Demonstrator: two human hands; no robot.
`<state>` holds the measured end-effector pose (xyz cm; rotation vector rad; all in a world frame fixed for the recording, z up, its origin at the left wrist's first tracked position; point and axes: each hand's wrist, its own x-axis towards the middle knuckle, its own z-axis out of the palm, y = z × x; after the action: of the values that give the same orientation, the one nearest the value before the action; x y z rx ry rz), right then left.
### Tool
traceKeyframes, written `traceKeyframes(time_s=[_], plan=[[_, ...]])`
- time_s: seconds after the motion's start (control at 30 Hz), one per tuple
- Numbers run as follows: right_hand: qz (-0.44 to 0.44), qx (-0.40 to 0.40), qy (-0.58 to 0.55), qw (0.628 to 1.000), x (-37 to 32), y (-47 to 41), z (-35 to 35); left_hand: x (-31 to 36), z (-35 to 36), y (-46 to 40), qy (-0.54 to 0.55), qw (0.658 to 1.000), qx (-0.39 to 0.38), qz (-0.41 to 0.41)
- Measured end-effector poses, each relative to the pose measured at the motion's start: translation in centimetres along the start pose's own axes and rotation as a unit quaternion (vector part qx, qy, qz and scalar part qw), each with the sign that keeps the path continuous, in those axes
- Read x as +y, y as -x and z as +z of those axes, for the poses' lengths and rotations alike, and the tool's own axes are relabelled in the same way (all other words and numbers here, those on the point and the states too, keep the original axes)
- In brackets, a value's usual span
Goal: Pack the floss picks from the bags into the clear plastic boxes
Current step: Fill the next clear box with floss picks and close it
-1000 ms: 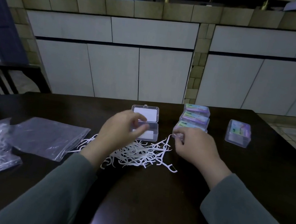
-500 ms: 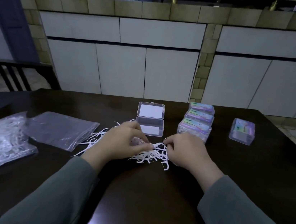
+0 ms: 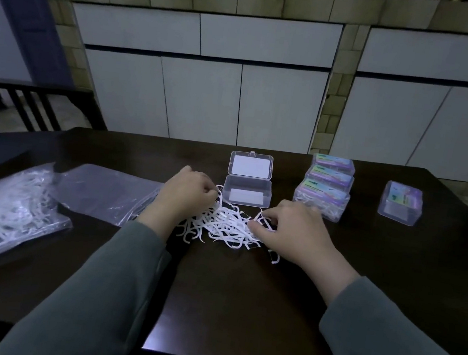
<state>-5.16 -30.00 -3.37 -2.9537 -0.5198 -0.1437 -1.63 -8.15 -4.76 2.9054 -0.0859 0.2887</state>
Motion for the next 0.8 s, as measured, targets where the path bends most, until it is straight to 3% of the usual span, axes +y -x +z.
traceKeyframes(time_s=[0.2,0.37,0.47,0.57,0.67,0.8], plan=[[-0.052,-0.005,-0.057,0.997,-0.5,0.4,-0.4,-0.3,-1.1,2.0,0.06,0.998,0.018,0.016],[-0.059,0.021,-0.038,0.997,-0.5,0.6,-0.7,-0.3,-2.0,2.7,0.143,0.99,-0.011,0.001],[-0.061,-0.02,0.004,0.998,-0.1,0.9,-1.0,0.1,-2.6,3.5,0.201,0.978,0.026,0.052],[-0.069,-0.05,0.017,0.996,0.4,0.9,-1.0,0.8,-2.7,4.6,0.162,0.98,-0.014,0.113],[-0.072,-0.035,-0.004,0.997,0.8,0.8,-1.0,0.9,-2.1,4.5,0.098,0.985,-0.096,0.103],[-0.068,-0.014,-0.019,0.997,0.7,0.7,-0.9,1.4,-2.1,4.4,0.059,0.987,-0.079,0.125]])
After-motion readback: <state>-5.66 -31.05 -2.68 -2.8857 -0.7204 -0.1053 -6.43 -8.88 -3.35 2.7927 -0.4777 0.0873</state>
